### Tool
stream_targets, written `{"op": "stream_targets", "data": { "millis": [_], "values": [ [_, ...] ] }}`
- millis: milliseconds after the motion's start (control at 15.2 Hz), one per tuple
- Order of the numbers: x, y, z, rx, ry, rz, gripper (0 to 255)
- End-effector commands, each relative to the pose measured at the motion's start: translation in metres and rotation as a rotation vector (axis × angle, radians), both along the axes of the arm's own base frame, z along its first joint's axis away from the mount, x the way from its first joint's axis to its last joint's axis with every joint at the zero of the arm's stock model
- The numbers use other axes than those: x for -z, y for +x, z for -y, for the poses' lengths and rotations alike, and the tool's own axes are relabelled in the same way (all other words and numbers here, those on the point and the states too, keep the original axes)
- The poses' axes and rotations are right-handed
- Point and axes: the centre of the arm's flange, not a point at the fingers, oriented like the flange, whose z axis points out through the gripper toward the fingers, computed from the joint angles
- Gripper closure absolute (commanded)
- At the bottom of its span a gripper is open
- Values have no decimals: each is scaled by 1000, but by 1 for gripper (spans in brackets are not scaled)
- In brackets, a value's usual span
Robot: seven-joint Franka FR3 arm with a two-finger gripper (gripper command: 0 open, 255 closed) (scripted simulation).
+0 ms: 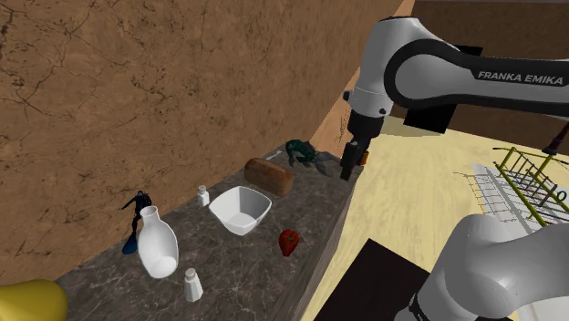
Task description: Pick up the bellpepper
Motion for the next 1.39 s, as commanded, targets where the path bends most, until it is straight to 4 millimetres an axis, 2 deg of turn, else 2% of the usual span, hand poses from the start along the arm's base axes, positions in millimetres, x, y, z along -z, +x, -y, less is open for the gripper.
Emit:
{"op": "stream_targets", "data": {
  "millis": [0, 1320],
  "values": [
    [0, 0, 0, 0, 0, 0, 0],
    [233, 113, -16, 65, -1, 82, 0]
  ]
}}
